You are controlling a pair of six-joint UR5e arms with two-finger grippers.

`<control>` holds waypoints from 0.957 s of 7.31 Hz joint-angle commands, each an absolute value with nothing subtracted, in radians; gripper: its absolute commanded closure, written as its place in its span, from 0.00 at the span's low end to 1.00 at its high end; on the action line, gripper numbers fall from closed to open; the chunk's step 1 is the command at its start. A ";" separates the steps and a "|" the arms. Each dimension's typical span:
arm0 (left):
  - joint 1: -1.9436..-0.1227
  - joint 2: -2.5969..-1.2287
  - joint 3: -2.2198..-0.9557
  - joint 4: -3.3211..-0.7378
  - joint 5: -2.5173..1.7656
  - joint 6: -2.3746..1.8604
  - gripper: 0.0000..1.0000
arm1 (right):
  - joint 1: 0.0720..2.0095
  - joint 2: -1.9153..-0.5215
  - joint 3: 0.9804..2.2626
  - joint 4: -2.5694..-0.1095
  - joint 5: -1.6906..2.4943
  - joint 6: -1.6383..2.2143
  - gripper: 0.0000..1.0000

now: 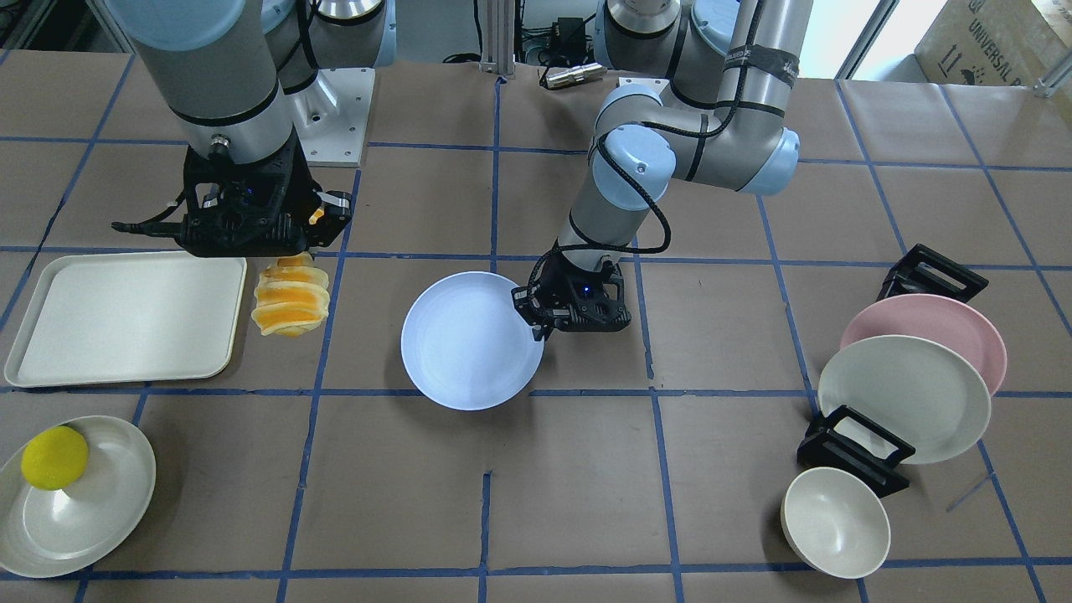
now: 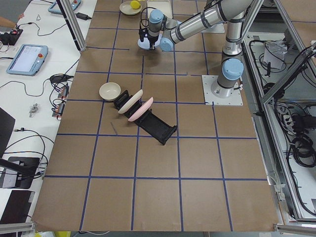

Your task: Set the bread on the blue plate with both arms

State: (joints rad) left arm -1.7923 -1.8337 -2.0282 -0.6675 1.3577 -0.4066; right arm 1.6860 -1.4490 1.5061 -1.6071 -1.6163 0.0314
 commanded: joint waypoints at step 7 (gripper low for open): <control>-1.726 -1.896 -1.713 -1.124 1.394 0.161 0.00 | 1.771 -1.450 1.545 -1.618 -1.602 0.125 0.91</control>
State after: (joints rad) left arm -1.7634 -1.9057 -1.8174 -0.9114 1.3691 -0.0780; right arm 1.7226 -1.4505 1.5233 -1.6147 -1.6069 0.0731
